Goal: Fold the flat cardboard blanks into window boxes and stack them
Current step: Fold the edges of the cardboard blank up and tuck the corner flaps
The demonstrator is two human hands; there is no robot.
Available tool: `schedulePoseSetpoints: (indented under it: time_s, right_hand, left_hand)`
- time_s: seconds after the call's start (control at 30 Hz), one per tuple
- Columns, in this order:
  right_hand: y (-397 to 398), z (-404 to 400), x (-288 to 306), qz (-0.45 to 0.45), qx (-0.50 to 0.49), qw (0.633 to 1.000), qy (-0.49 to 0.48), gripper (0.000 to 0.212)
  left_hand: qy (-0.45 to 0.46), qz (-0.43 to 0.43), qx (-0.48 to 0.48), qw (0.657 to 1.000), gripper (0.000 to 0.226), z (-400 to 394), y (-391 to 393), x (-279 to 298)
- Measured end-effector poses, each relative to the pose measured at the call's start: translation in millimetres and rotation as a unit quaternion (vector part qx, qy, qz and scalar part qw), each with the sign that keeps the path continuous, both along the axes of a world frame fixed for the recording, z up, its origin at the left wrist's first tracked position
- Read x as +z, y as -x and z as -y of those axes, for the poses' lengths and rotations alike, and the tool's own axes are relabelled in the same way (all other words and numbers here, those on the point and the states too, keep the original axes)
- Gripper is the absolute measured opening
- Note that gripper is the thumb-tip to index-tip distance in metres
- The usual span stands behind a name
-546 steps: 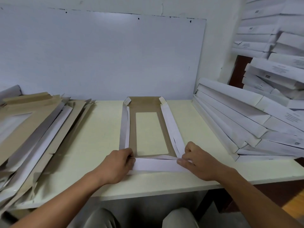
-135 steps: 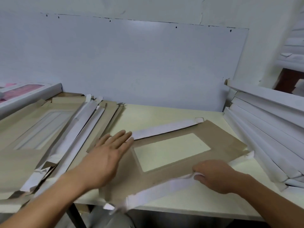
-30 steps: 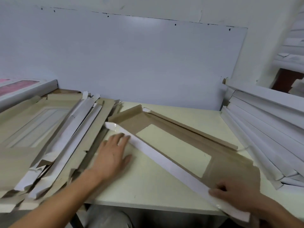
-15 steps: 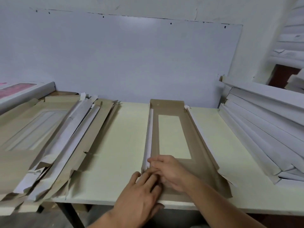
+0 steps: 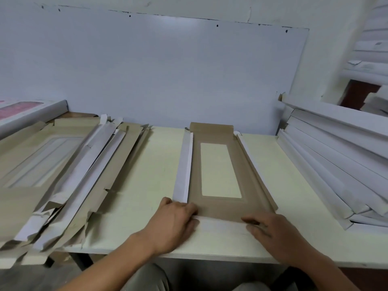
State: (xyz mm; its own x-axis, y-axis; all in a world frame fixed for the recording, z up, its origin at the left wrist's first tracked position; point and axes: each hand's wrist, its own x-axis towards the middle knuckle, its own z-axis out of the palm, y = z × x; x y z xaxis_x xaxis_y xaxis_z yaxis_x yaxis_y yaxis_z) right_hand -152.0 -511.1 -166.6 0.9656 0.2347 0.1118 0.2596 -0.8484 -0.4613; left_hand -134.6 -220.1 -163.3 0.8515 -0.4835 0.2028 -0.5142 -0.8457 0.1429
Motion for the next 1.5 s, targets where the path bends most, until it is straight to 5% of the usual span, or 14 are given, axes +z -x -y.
schedulePoseSetpoints:
  time_s: [0.27, 0.47, 0.7, 0.83, 1.03, 1.3, 1.5]
  right_hand:
    - [1, -42, -14, 0.080, 0.000, 0.988, 0.132, 0.058]
    - [8, -51, -31, 0.004, 0.083, 0.995, 0.053, 0.051]
    - [1, -25, -28, 0.054, 0.027, 0.991, 0.122, 0.039]
    - [-7, -22, -18, 0.035, 0.053, 0.990, 0.126, 0.042]
    - [-19, -21, -11, 0.093, 0.104, 0.983, 0.122, 0.027]
    - [-30, -31, -12, 0.040, 0.043, 0.996, 0.062, 0.023]
    - [-36, -54, -24, 0.031, 0.088, 0.984, 0.153, 0.048]
  left_hand:
    - [-0.043, 0.098, 0.048, 0.993, 0.028, 27, -2, -15]
    - [-0.080, 0.082, -0.027, 0.993, 0.035, 26, 0, -26]
    - [-0.106, 0.113, -0.060, 0.986, 0.015, 9, -11, -14]
    - [-0.132, 0.094, -0.061, 0.985, 0.044, 7, -16, -7]
    - [-0.128, 0.088, -0.058, 0.986, 0.045, 7, -21, -4]
    - [-0.147, 0.039, 0.020, 0.988, 0.010, 19, -20, 14]
    - [-0.135, 0.119, -0.005, 0.984, 0.045, 50, 0, -16]
